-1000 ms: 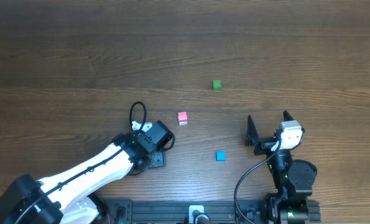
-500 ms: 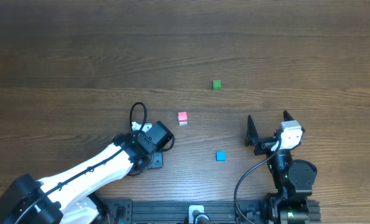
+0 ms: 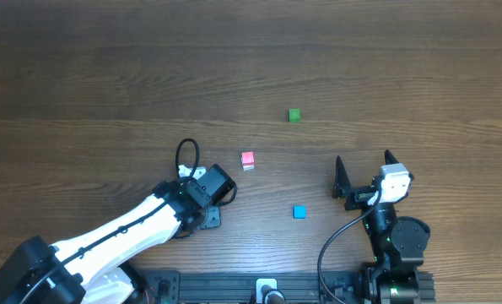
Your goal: Stack Cubes
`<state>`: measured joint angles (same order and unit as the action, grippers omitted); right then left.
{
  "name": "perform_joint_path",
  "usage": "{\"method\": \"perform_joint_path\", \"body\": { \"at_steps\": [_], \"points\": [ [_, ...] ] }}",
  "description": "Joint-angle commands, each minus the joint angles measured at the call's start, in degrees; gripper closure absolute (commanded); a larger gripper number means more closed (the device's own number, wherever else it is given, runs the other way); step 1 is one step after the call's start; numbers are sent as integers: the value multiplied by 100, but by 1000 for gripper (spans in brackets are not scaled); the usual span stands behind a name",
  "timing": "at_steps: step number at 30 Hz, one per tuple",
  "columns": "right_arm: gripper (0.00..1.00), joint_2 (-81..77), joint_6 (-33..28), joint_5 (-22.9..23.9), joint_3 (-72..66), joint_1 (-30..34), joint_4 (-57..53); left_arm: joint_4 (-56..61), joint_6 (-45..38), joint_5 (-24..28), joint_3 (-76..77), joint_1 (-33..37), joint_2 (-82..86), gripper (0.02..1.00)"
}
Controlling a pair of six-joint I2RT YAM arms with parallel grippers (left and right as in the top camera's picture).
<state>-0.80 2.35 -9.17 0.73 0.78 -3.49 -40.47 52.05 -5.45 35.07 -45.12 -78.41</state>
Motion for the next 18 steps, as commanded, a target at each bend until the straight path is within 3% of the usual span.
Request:
{"method": "perform_joint_path", "body": {
  "at_steps": [1,9,18],
  "points": [
    [7,42,-28,-66,-44,33,2,-20,-57,-214,-48,42,72,579],
    [7,42,-26,-66,-44,33,4,-24,-57,-232,-59,170,72,599],
    [9,42,-28,-66,-44,33,2,-20,-57,-208,-59,168,72,691]
  ]
}}
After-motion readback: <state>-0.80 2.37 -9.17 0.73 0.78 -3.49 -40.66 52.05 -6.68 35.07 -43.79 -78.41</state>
